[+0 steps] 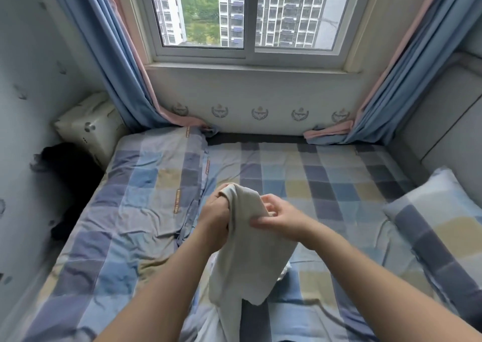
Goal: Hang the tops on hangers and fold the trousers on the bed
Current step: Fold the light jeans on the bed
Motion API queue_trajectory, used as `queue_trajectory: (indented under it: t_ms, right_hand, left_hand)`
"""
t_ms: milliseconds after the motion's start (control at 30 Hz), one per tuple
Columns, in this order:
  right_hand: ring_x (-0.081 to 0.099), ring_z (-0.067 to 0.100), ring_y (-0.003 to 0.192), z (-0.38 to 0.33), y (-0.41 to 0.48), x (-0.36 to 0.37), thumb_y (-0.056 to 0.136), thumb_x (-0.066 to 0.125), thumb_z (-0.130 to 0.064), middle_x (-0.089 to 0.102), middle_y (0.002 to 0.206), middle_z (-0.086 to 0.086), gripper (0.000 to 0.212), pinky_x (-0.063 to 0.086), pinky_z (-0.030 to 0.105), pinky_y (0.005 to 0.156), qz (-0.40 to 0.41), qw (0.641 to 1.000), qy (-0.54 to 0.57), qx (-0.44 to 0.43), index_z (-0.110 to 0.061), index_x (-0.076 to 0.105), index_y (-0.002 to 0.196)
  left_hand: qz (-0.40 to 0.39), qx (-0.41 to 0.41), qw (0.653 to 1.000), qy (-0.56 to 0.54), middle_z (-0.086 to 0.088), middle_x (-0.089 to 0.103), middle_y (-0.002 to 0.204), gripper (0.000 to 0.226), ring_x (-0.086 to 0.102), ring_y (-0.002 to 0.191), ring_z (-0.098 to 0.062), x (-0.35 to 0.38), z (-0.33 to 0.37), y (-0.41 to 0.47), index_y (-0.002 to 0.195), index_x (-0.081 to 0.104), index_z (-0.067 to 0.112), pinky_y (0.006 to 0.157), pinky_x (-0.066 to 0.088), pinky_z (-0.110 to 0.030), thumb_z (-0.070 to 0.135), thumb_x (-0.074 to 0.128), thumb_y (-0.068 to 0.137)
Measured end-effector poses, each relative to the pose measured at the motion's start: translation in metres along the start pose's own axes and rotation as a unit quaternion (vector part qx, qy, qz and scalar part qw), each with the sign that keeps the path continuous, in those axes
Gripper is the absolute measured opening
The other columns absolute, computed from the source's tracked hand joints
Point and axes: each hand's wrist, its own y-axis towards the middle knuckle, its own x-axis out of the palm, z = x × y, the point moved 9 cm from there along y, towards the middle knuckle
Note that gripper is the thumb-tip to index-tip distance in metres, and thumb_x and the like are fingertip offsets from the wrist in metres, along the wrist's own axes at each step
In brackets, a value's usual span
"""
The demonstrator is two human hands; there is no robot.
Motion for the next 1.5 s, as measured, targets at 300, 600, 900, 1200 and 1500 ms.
queue_trajectory:
  t_ms: [300,600,900,1200,1500]
  right_hand:
    - [0.067,0.028,0.069,0.043,0.012,0.011,0.098,0.057,-0.003,0.067,0.086,0.016,0.010,0.060,0.039,0.059,0.057,0.994,0.093,0.020,-0.004,0.066,0.099]
    - [0.067,0.025,0.084,-0.065,0.014,-0.037,0.098,0.058,-0.005,0.068,0.086,0.011,0.014,0.058,0.045,0.077,0.103,0.983,0.106,-0.111,0.004,0.067,0.101]
    - [0.070,0.024,0.108,-0.059,0.012,-0.011,0.094,0.068,-0.009,0.075,0.111,0.010,0.021,0.058,0.036,0.094,-0.035,0.992,0.037,-0.115,-0.009,0.074,0.114]
    - [0.048,0.015,0.130,0.031,0.047,0.011,0.093,0.062,-0.001,0.051,0.144,-0.005,0.069,0.049,0.034,0.103,-0.011,0.996,-0.049,-0.068,-0.039,0.042,0.148]
    - [0.063,0.022,0.091,0.053,0.065,0.082,0.091,0.062,-0.010,0.072,0.103,0.011,0.013,0.054,0.043,0.089,-0.085,0.985,-0.148,-0.041,-0.005,0.070,0.100]
  left_hand:
    - [0.096,0.031,0.990,-0.100,-0.005,0.075,0.076,0.031,0.071,0.077,-0.023,-0.033,0.049,0.008,0.093,0.068,0.010,0.061,0.059,-0.029,0.003,0.040,0.103]
    - [-0.123,-0.007,0.990,0.071,-0.015,0.064,0.124,0.045,0.065,0.101,-0.029,-0.015,0.000,-0.003,0.131,0.060,0.026,0.080,0.055,-0.036,0.014,0.060,0.088]
    - [0.026,0.096,0.993,0.067,-0.007,0.076,0.102,0.026,0.071,0.099,-0.030,-0.003,-0.005,-0.010,0.112,0.073,0.018,0.074,0.060,-0.031,0.002,0.059,0.097]
    - [0.027,0.020,0.995,-0.094,-0.010,0.073,0.085,0.027,0.071,0.082,-0.025,-0.035,0.015,-0.008,0.107,0.068,0.012,0.066,0.056,-0.036,0.005,0.043,0.099]
    - [0.055,0.085,0.994,-0.046,-0.001,0.071,0.083,0.033,0.067,0.079,-0.016,-0.085,0.034,-0.021,0.108,0.069,0.016,0.069,0.055,-0.029,0.001,0.041,0.100]
